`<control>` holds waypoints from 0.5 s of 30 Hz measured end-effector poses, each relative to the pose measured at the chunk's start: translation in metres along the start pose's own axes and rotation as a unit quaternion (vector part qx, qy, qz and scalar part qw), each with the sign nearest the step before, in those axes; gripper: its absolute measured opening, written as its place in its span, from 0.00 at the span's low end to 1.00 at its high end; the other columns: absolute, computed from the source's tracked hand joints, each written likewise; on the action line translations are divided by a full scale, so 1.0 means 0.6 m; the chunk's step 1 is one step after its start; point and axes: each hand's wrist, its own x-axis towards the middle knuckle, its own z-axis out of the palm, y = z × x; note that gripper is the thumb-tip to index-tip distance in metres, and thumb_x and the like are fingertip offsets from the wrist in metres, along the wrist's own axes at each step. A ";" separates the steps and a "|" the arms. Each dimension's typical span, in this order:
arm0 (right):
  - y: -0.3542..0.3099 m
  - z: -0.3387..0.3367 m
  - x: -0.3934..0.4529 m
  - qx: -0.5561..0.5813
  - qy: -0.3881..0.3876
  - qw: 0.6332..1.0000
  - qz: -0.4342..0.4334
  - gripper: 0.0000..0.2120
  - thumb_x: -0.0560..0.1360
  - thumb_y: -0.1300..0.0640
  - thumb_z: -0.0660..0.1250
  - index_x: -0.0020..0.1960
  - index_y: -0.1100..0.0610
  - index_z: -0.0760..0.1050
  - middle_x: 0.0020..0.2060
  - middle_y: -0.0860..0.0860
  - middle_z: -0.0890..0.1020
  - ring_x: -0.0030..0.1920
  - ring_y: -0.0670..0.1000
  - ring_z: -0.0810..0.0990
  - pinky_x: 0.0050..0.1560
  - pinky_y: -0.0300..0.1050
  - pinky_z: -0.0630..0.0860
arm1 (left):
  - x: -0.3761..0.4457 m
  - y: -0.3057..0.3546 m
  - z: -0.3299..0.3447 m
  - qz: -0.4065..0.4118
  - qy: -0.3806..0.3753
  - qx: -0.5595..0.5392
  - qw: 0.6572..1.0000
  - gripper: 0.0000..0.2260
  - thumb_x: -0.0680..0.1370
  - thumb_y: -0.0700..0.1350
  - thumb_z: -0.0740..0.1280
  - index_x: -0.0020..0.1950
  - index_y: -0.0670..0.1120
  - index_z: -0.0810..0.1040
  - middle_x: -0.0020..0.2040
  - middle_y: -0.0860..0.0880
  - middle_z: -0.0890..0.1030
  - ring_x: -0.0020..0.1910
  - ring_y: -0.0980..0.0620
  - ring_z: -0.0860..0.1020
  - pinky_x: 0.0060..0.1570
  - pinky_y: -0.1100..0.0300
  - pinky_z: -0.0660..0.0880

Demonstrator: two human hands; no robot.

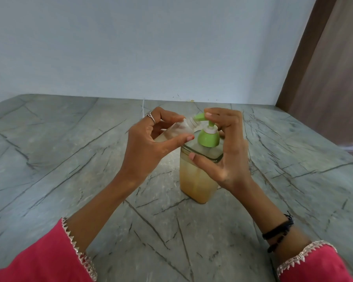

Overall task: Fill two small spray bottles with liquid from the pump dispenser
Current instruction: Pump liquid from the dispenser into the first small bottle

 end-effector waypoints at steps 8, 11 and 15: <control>0.003 -0.012 -0.003 -0.050 -0.045 0.997 -0.037 0.34 0.68 0.42 0.68 0.68 0.51 0.60 0.65 0.42 0.65 0.62 0.34 0.68 0.39 0.48 0.79 | 0.001 0.003 -0.002 0.013 -0.005 0.004 1.000 0.14 0.64 0.52 0.75 0.46 0.54 0.77 0.45 0.62 0.82 0.47 0.58 0.81 0.45 0.66 0.77; 0.002 -0.014 -0.002 -0.068 -0.052 0.996 -0.039 0.36 0.67 0.39 0.69 0.69 0.50 0.59 0.65 0.44 0.64 0.63 0.33 0.67 0.40 0.45 0.79 | 0.001 0.002 -0.003 0.014 -0.006 0.004 1.000 0.14 0.64 0.52 0.75 0.47 0.54 0.77 0.45 0.62 0.82 0.47 0.57 0.82 0.46 0.65 0.78; 0.003 -0.008 -0.001 -0.025 -0.031 0.999 -0.031 0.31 0.68 0.45 0.69 0.66 0.52 0.62 0.61 0.43 0.66 0.59 0.36 0.70 0.40 0.46 0.77 | 0.002 0.003 -0.003 0.013 -0.004 0.006 1.000 0.14 0.64 0.52 0.75 0.46 0.54 0.77 0.46 0.61 0.82 0.48 0.57 0.81 0.46 0.65 0.78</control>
